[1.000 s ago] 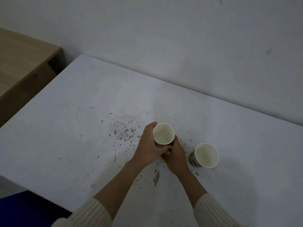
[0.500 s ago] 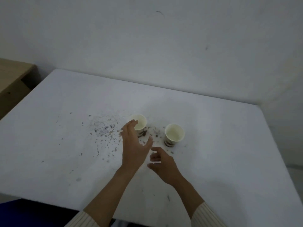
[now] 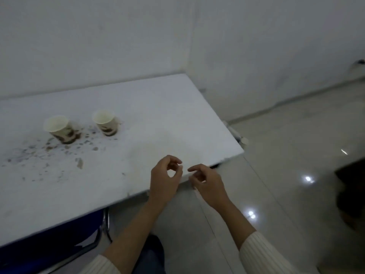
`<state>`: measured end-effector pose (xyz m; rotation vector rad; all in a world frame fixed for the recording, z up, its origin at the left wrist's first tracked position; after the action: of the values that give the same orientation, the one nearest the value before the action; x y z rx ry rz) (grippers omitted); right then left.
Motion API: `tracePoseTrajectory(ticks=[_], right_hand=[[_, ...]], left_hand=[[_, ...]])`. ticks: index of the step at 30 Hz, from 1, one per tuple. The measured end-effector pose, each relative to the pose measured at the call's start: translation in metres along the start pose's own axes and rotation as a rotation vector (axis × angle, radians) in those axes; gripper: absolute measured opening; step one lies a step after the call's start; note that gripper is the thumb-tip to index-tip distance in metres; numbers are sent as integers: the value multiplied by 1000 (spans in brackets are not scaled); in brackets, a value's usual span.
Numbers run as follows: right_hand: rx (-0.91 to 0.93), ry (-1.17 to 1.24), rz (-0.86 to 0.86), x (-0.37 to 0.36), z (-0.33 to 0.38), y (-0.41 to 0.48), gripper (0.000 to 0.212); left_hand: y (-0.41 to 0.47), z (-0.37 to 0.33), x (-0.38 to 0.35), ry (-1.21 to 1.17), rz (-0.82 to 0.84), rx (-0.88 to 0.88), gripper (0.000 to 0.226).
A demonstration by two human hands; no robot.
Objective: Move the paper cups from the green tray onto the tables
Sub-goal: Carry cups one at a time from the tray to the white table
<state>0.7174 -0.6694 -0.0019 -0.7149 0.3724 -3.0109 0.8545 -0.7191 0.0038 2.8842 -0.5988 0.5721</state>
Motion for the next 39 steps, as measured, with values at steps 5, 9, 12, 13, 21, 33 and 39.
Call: tracePoseTrajectory(ticks=[5,9,12,13,21,33,39], right_hand=[[-113,131,-252,43,-50,-96,14],[-188,282,-547,68,-86,-164,17],[-241,335,-727,87,-112,-207,21],[-258,348,-776,93,-121,-220,21],[-418,419,-1137,160,-184,-304,24],[-543,446,-1547,262,-246,-402,20],[-604,424,-1699,295,-281,-470,21]], left_hand=[[-29,-48,-91,-12,284,-114,14],[-52,-80,-159,3,525,-192,10],[-63,-98,-211,19,701,-231,11],[-66,-105,-228,24,748,-247,10],[-83,-168,-361,-6,1056,-326,10],[-99,-258,-534,-6,1364,-495,6],[-137,-287,-617,13,1490,-525,5]])
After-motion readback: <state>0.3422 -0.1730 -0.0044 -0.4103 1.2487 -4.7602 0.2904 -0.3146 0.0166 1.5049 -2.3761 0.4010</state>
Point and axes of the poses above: each hand's wrist, its own y-axis towards the middle knuckle, its own x-axis out of the back of the hand, z = x × y, the point moved 1 cm from there along y, towards the middle knuckle, and after that the axes turned 14 degrees about z, right-handed, at the moved point
